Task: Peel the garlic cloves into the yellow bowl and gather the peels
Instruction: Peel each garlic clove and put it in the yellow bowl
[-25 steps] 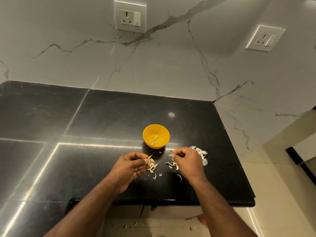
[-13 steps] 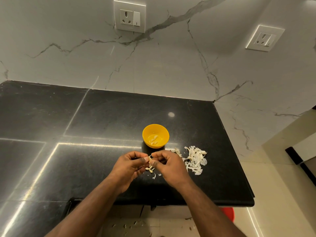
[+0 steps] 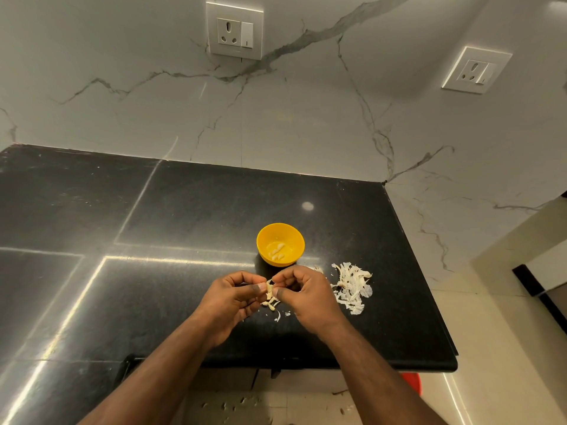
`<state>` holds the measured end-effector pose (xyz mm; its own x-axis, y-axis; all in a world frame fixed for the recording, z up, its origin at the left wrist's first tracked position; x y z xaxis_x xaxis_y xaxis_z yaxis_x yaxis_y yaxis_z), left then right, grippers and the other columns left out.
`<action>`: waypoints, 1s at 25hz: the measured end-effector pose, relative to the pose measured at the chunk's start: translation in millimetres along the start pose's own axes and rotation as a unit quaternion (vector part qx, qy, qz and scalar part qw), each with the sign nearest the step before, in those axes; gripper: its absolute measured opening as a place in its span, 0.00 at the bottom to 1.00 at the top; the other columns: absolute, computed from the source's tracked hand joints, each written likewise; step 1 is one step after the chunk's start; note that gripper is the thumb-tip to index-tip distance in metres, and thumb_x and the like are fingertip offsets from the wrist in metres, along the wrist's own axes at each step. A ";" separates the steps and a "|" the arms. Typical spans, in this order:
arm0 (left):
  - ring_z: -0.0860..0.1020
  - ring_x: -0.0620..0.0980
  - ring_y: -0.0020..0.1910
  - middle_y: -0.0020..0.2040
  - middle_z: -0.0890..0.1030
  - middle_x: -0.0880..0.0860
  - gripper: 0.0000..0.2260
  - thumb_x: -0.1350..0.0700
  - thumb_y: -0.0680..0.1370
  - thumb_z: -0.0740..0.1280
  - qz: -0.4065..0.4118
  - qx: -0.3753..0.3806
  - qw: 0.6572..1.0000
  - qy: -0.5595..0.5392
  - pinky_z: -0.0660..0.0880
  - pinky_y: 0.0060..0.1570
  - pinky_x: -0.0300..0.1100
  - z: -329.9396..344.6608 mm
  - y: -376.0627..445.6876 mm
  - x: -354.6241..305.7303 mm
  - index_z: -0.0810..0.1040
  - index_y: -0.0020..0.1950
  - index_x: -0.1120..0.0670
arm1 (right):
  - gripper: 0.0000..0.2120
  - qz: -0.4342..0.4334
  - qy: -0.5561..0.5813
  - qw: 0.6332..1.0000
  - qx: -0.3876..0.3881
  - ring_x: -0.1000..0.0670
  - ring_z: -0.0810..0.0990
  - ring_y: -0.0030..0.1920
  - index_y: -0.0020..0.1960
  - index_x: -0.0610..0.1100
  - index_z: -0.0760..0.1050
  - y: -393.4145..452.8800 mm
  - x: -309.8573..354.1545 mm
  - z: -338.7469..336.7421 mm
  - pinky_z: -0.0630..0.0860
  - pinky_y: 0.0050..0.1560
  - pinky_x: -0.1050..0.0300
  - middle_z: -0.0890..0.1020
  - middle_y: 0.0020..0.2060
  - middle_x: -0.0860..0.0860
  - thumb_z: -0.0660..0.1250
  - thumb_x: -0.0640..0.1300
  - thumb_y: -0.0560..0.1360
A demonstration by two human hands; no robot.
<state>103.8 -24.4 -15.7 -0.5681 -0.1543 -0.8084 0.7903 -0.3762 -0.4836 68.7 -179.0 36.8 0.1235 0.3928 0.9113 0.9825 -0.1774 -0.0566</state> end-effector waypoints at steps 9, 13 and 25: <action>0.84 0.53 0.44 0.45 0.85 0.60 0.05 0.64 0.76 0.71 -0.008 -0.003 1.000 -0.022 0.79 0.47 0.44 0.5 0.5 0.3 0.81 0.51 0.61 | 0.08 -0.005 -0.079 0.996 -0.031 0.61 0.82 0.48 0.51 0.50 0.85 3.6 -2.2 -8.1 0.79 0.53 0.60 0.85 0.45 0.58 0.69 0.40 0.77; 0.84 0.53 0.45 0.46 0.85 0.60 0.05 0.64 0.76 0.71 -0.012 -0.010 1.000 -0.015 0.78 0.47 0.44 0.7 2.7 2.2 0.81 0.51 0.61 | 0.11 -0.010 -0.109 0.994 -0.016 0.64 0.79 0.49 0.54 0.49 0.85 2.7 -1.2 -10.7 0.74 0.52 0.71 0.82 0.47 0.61 0.72 0.39 0.74; 0.83 0.52 0.44 0.45 0.85 0.59 0.03 0.64 0.77 0.71 -0.006 0.013 1.000 0.026 0.78 0.46 0.44 5.0 1.2 1.5 0.83 0.48 0.60 | 0.04 -0.045 -0.163 0.985 -0.017 0.56 0.79 0.40 0.42 0.49 0.80 0.1 6.0 -1.0 0.78 0.41 0.55 0.81 0.38 0.57 0.67 0.47 0.73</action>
<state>102.7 -29.6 -15.8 -0.5639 -0.1016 -0.8196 0.7770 -0.4015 -0.4848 69.4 -177.6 42.7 0.0802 0.6765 0.7320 0.9870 -0.1563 0.0363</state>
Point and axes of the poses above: each hand's wrist, its own y-axis towards the middle knuckle, its own z-axis out of the palm, x = y × z, the point moved 8 cm from there along y, towards the middle knuckle
